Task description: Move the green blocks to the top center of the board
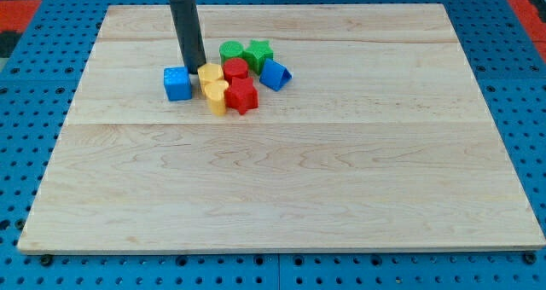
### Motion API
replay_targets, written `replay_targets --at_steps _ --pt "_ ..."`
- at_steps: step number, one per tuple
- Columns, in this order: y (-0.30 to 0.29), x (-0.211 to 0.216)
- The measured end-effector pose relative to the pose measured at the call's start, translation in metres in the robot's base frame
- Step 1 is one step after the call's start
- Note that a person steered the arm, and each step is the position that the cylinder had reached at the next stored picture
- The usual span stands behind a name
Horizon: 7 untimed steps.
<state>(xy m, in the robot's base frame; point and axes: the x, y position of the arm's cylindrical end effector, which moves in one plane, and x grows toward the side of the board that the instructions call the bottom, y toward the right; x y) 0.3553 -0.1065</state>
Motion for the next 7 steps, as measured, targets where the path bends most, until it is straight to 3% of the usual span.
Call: replay_targets --at_steps 2,3,5,6,7 --pt "0.049 -0.002" --pt "0.002 -0.041" --pt "0.047 -0.090" --pt "0.042 -0.096" --pt "0.082 -0.057"
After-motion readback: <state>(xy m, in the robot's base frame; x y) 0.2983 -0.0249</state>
